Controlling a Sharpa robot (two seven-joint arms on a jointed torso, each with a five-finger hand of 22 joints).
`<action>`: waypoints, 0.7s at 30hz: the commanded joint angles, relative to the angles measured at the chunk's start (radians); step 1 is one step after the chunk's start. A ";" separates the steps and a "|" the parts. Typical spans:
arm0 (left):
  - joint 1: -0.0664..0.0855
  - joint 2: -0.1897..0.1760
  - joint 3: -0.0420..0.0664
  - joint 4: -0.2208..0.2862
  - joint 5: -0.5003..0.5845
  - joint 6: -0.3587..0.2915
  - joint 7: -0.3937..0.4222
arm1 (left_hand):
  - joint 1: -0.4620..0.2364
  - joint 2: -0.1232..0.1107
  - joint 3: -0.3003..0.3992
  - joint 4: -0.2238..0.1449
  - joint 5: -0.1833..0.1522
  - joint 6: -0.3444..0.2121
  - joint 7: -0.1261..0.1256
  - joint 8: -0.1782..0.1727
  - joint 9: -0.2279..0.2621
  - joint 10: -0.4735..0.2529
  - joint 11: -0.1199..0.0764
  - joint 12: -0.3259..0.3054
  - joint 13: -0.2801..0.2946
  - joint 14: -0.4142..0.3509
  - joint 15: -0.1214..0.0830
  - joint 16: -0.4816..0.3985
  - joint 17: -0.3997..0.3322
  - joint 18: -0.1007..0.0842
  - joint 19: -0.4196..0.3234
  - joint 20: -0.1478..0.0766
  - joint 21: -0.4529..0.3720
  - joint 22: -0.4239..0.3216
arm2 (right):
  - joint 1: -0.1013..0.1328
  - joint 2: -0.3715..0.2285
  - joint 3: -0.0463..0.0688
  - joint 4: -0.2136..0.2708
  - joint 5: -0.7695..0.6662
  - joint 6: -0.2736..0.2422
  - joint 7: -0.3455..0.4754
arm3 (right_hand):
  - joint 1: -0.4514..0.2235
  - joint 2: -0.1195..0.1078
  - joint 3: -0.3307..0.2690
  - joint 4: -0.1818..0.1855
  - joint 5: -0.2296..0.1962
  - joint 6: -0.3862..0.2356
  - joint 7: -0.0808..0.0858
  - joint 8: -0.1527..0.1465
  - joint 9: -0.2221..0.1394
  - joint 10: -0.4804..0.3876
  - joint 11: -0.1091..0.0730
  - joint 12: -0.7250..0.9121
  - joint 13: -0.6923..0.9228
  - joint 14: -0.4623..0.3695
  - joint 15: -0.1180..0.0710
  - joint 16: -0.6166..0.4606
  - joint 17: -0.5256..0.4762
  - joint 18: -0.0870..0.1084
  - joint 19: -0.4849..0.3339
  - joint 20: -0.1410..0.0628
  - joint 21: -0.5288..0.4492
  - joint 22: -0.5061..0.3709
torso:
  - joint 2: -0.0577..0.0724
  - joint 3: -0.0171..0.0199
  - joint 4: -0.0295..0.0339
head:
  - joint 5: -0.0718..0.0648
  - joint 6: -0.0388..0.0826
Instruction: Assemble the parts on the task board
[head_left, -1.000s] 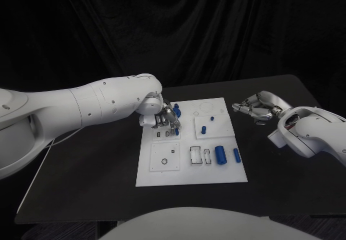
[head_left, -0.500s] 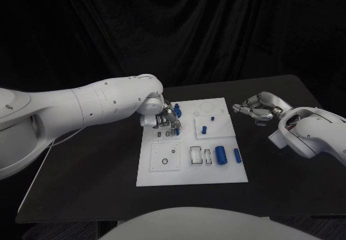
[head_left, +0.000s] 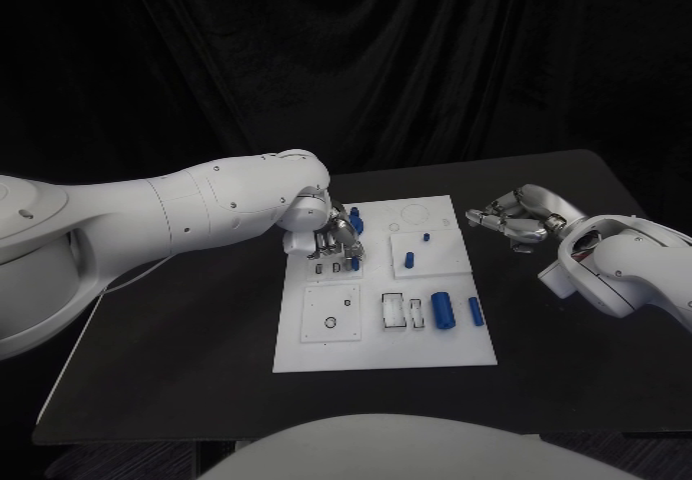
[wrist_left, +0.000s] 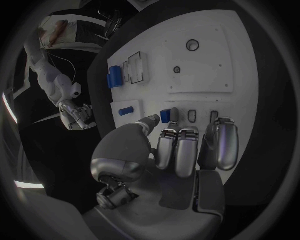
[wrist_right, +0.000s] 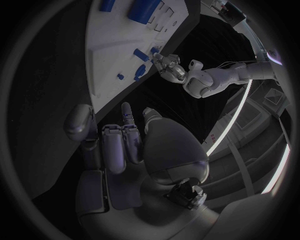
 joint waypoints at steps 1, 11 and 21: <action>-0.003 0.003 0.001 -0.001 0.003 0.006 0.010 | 0.008 0.003 0.008 -0.001 0.006 0.008 -0.001 -0.005 0.002 0.106 0.001 0.003 0.263 0.102 0.002 0.003 0.263 0.020 -0.002 0.000 -0.003 0.093 | -0.003 0.001 0.001 0.000 -0.002 0.012 -0.016 | 0.008 0.001 -0.005 -0.001 0.005 0.008 0.003 -0.003 -0.001 -0.007 0.000 -0.001 0.084 0.049 -0.006 -0.006 0.186 0.007 -0.008 0.002 -0.007 0.132 | 0.000 0.0002 -0.0002 | 0.001 0.000; -0.005 0.004 0.001 -0.005 0.003 0.010 0.009 | 0.015 -0.003 0.041 -0.022 0.067 0.031 -0.008 -0.012 0.009 0.106 -0.006 0.003 0.263 0.102 -0.004 0.003 0.263 0.021 -0.002 -0.007 -0.008 0.093 | -0.004 0.002 0.001 -0.002 -0.002 0.015 -0.018 | 0.010 0.002 -0.005 -0.001 0.006 0.009 0.002 -0.003 -0.001 -0.011 -0.001 -0.003 0.080 0.046 -0.006 -0.010 0.182 0.008 -0.012 0.002 -0.014 0.130 | 0.000 0.0005 -0.0006 | 0.002 0.000; -0.006 0.004 0.001 -0.006 0.003 0.021 0.002 | 0.018 -0.014 0.102 -0.063 0.122 0.045 -0.012 -0.028 0.019 0.106 -0.012 0.003 0.263 0.102 -0.010 0.003 0.263 0.020 0.002 -0.013 -0.011 0.098 | -0.006 0.002 0.001 -0.003 -0.002 0.018 -0.019 | 0.011 0.003 -0.005 -0.001 0.006 0.010 0.002 -0.003 -0.001 -0.015 -0.001 -0.005 0.076 0.044 -0.007 -0.014 0.179 0.010 -0.014 0.002 -0.019 0.128 | -0.001 0.0009 0.0000 | 0.003 0.000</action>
